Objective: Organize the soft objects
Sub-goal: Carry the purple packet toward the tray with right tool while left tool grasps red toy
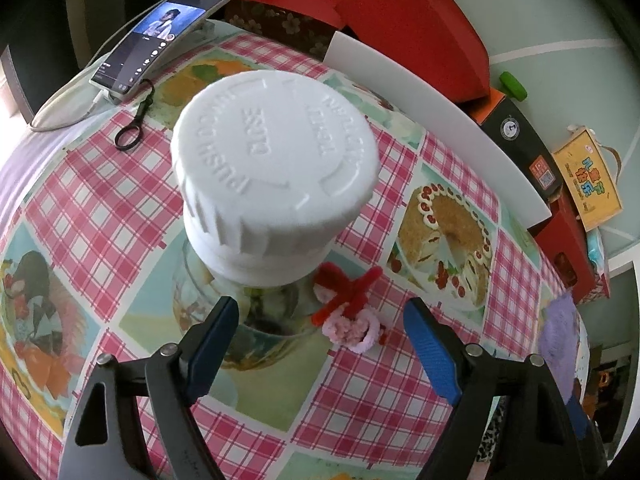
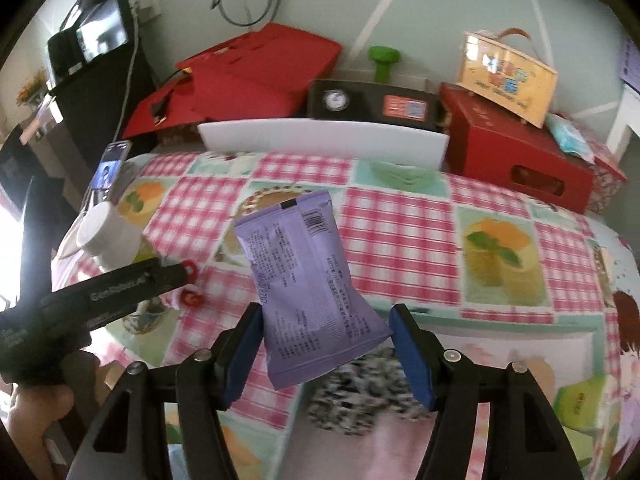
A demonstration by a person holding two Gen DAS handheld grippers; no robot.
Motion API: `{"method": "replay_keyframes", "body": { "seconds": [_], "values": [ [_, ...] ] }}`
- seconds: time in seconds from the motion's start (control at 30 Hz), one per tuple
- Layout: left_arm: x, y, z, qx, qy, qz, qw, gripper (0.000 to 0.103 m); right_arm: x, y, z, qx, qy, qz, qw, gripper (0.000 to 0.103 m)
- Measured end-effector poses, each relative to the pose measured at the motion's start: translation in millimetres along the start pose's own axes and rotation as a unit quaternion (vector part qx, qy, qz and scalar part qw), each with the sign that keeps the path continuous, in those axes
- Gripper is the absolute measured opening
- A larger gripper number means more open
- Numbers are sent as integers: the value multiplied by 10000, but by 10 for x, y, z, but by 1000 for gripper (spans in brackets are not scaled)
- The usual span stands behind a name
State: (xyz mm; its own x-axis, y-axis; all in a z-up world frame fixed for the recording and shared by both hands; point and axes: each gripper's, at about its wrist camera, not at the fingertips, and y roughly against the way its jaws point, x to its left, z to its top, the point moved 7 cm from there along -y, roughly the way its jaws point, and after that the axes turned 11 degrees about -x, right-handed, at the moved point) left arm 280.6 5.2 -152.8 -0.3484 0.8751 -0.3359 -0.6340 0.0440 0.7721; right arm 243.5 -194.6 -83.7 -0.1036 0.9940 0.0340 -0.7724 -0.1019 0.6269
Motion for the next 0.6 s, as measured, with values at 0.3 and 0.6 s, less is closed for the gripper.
{"method": "replay_keyframes", "body": {
  "seconds": [0.3,0.6],
  "values": [
    [-38,-130,-43,-27,-48,143,9999,85,-247,52,-27,17,-229,-127,9997,67],
    [-173,-200,-87,-180,-436,484,9977,73,-246,70,-42,37,-219,-122,9997,67]
  ]
}}
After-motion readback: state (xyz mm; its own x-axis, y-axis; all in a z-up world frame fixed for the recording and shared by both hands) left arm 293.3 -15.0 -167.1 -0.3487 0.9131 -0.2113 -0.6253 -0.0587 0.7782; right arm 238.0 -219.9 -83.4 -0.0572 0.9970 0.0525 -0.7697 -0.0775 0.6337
